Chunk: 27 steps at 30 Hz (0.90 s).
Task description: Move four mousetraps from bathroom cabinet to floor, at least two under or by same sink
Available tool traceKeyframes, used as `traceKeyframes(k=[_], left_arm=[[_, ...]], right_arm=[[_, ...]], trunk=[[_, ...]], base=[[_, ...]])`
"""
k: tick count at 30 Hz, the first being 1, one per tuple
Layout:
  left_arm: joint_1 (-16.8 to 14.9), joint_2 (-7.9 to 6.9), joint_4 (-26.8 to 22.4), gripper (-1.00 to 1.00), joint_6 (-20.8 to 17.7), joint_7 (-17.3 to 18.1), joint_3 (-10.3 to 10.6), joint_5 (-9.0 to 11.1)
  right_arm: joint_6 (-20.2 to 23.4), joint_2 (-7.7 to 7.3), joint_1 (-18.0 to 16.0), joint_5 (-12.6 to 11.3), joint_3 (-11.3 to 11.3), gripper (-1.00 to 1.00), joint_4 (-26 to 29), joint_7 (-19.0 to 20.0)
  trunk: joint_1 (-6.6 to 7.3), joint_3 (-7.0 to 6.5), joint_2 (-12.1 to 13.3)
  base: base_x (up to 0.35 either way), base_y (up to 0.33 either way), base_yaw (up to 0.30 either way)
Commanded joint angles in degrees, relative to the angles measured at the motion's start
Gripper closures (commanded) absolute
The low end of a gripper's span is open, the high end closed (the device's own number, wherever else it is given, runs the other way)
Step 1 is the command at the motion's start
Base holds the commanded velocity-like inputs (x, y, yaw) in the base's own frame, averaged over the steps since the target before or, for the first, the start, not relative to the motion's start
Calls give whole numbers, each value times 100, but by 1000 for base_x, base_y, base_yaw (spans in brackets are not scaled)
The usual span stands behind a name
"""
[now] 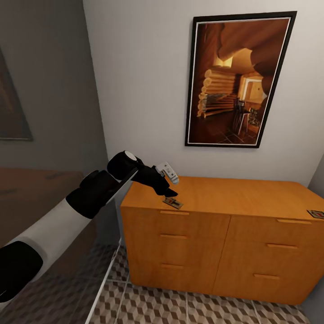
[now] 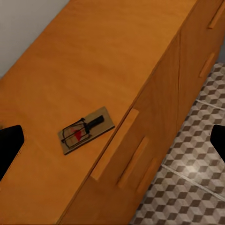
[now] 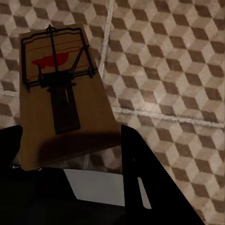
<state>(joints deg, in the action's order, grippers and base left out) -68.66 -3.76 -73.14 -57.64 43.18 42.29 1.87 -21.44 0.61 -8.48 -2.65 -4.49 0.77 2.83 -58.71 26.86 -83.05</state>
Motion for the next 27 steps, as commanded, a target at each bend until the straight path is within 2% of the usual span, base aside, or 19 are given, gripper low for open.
traceKeyframes(k=[1,9,17,24,27], left_arm=[[-7,-5,-3,-100,-37,-3,7,20],[-7,-10,13,-100,-35,-3,7,24],[-7,-11,13,-100,-29,-3,59,23],[-1,-22,16,-100,-28,-1,250,22],[1,-79,17,-100,-26,4,369,22]], right_arm=[[-18,0,-5,-43,-43,100,-6,-10],[-14,7,-5,-43,-43,100,-6,-3],[93,112,18,-43,-43,100,-6,-3],[143,130,34,-43,-43,100,-6,-2],[147,132,37,-43,-43,100,-6,-2]], trunk=[[-2,6,-3],[-2,6,-3],[-2,6,-3],[-2,6,-3],[-2,6,-3]], base=[[177,0,0],[98,0,0],[8,0,0],[0,0,0],[0,0,0]])
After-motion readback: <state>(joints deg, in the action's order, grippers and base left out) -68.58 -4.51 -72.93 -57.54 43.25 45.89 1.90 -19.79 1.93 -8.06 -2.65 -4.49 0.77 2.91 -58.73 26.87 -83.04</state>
